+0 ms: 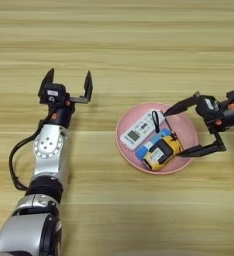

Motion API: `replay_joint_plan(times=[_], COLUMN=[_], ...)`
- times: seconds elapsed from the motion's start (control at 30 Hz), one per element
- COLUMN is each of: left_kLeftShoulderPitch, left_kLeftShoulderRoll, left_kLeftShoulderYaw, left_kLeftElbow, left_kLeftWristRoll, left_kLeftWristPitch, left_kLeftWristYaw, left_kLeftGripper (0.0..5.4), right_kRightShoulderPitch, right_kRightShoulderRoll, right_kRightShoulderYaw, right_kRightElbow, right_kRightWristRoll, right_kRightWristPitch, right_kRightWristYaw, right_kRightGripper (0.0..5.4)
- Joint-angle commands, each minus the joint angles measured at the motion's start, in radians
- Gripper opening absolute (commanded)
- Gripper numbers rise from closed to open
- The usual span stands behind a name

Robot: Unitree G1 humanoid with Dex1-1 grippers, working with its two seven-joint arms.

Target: Move the objects on the table

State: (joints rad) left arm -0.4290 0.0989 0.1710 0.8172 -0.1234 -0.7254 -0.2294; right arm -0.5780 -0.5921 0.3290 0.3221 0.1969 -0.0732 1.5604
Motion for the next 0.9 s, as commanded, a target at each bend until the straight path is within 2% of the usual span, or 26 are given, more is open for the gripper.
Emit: replay_joint_plan(times=[0.03,0.17,0.27,0.43,0.67,0.87,0.9], left_kLeftShoulderPitch=[0.002,0.004,0.003,0.004,0.004,0.006,0.005], left_kLeftShoulderRoll=[0.002,0.001,0.001,0.004,0.002,0.002,0.001], left_kLeftShoulderYaw=[-0.005,-0.006,-0.006,-0.004,0.002,0.001,0.001], left_kLeftElbow=[-0.002,-0.007,-0.007,-0.011,-0.014,-0.016,-0.015], left_kLeftWristRoll=[0.001,0.0,-0.003,-0.011,-0.023,-0.025,-0.025], left_kLeftWristPitch=[0.002,0.004,0.006,0.01,0.016,0.017,0.017], left_kLeftWristYaw=[-0.001,-0.002,-0.006,-0.017,-0.035,-0.036,-0.036], left_kLeftGripper=[5.38,5.38,5.4,5.4,5.4,5.4,5.4], right_kRightShoulderPitch=[-0.018,-0.025,-0.03,-0.033,-0.033,-0.03,-0.029], right_kRightShoulderRoll=[0.025,0.056,0.079,0.088,0.079,0.082,0.081], right_kRightShoulderYaw=[0.038,0.046,0.05,0.065,0.074,0.066,0.066], right_kRightElbow=[0.032,0.083,0.118,0.166,0.189,0.173,0.171], right_kRightWristRoll=[-0.047,-0.078,-0.098,-0.141,-0.16,-0.144,-0.143], right_kRightWristPitch=[-0.051,-0.103,-0.138,-0.203,-0.229,-0.218,-0.217], right_kRightWristYaw=[0.004,-0.021,-0.04,-0.051,-0.028,-0.012,-0.008], right_kRightGripper=[5.4,5.4,4.92,4.31,3.39,2.51,2.5])
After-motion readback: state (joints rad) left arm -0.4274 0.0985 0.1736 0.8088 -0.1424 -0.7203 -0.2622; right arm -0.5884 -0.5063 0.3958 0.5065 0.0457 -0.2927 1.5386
